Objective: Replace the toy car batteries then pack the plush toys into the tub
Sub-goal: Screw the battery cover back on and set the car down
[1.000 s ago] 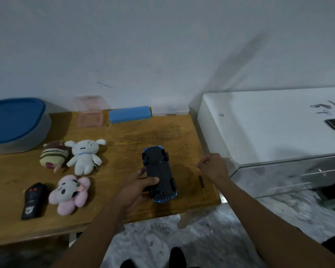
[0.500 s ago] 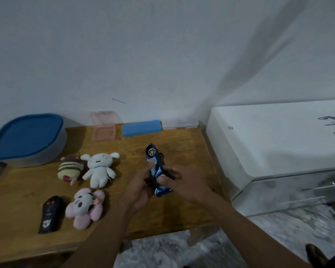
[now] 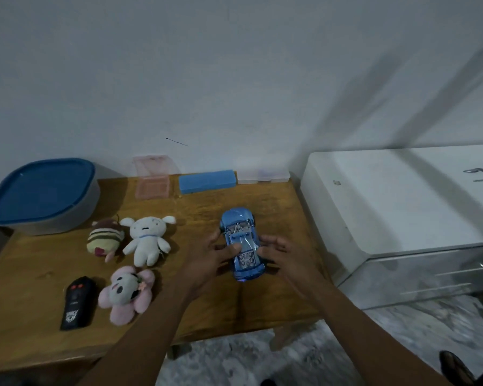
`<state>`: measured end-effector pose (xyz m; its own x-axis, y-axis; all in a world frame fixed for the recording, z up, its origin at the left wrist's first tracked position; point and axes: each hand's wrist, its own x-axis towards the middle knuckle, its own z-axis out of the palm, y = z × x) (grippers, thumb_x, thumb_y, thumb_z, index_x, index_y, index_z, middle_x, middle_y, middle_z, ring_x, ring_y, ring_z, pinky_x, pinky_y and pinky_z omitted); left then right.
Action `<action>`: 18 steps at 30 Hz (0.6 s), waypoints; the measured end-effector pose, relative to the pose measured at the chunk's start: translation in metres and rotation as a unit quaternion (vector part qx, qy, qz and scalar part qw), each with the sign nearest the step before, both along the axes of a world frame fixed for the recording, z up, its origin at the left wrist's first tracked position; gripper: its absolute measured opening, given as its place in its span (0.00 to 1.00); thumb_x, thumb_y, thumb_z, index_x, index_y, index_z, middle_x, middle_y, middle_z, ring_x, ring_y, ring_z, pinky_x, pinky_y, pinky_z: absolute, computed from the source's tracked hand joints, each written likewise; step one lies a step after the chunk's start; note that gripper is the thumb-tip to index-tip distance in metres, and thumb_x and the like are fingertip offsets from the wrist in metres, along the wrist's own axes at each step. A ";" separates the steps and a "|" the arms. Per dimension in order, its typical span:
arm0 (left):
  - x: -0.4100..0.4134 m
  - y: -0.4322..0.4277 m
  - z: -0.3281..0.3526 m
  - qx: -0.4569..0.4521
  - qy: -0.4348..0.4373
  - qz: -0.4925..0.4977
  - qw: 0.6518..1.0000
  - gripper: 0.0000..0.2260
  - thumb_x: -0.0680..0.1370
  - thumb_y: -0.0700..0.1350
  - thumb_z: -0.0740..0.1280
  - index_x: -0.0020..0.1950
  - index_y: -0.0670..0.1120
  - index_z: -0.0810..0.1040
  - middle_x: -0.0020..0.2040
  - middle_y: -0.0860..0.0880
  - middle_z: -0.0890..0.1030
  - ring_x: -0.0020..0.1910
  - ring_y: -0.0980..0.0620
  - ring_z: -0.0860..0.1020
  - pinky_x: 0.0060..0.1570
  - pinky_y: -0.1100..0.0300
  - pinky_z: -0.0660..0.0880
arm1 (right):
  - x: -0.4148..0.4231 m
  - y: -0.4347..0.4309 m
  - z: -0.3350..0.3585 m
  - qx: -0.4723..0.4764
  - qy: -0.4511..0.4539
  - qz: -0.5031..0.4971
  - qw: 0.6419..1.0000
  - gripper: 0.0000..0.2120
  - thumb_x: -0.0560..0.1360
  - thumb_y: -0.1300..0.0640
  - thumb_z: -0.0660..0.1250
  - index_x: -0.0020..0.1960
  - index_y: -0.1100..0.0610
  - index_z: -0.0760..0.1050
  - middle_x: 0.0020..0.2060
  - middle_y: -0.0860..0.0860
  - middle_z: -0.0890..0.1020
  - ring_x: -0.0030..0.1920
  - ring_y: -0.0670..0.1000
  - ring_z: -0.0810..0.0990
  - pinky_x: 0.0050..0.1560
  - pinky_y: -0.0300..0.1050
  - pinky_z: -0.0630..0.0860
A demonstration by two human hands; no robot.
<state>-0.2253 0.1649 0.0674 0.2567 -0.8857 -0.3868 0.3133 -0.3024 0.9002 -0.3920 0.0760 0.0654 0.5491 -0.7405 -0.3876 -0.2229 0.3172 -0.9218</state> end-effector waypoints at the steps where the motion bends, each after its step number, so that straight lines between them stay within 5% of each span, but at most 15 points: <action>1: 0.000 0.001 -0.001 -0.005 -0.017 -0.003 1.000 0.18 0.75 0.40 0.71 0.62 0.54 0.77 0.54 0.46 0.85 0.53 0.47 0.83 0.51 0.52 0.80 | 0.000 0.000 -0.002 -0.013 0.016 0.010 1.000 0.13 0.74 0.58 0.70 0.59 0.51 0.78 0.52 0.51 0.83 0.52 0.51 0.83 0.55 0.51 0.80; 5: -0.005 0.006 -0.010 -0.015 -0.072 0.009 0.997 0.19 0.73 0.39 0.73 0.62 0.53 0.77 0.54 0.48 0.85 0.53 0.50 0.83 0.50 0.54 0.81 | 0.001 0.004 -0.011 -0.034 0.044 0.046 0.997 0.18 0.75 0.58 0.70 0.63 0.49 0.75 0.49 0.45 0.83 0.49 0.45 0.83 0.49 0.40 0.81; 10: -0.009 0.020 -0.027 0.016 -0.111 -0.041 0.993 0.21 0.74 0.34 0.71 0.65 0.48 0.77 0.58 0.52 0.83 0.59 0.54 0.80 0.58 0.54 0.78 | -0.002 0.011 -0.027 -0.062 0.087 0.059 0.993 0.15 0.76 0.57 0.68 0.62 0.47 0.76 0.52 0.43 0.82 0.54 0.44 0.80 0.57 0.44 0.79; 14: -0.018 0.026 -0.036 0.051 -0.136 -0.009 0.989 0.21 0.76 0.31 0.67 0.66 0.48 0.75 0.50 0.57 0.82 0.45 0.66 0.80 0.42 0.71 0.78 | -0.003 0.018 -0.040 -0.079 0.112 0.076 0.988 0.16 0.77 0.56 0.67 0.64 0.47 0.75 0.50 0.42 0.81 0.53 0.43 0.80 0.53 0.38 0.78; 18: -0.024 0.030 -0.046 0.076 -0.145 -0.016 0.986 0.20 0.76 0.32 0.67 0.67 0.44 0.75 0.53 0.55 0.80 0.49 0.61 0.79 0.38 0.74 0.75 | 0.001 0.019 -0.060 -0.086 0.142 0.086 0.982 0.17 0.77 0.56 0.67 0.65 0.50 0.75 0.57 0.46 0.81 0.57 0.47 0.79 0.57 0.45 0.78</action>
<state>-0.2490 0.1948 0.0213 0.3500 -0.8319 -0.4307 0.0372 -0.4470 0.8937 -0.3910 0.0954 0.0052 0.5599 -0.7138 -0.4208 -0.5158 0.0972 -0.8512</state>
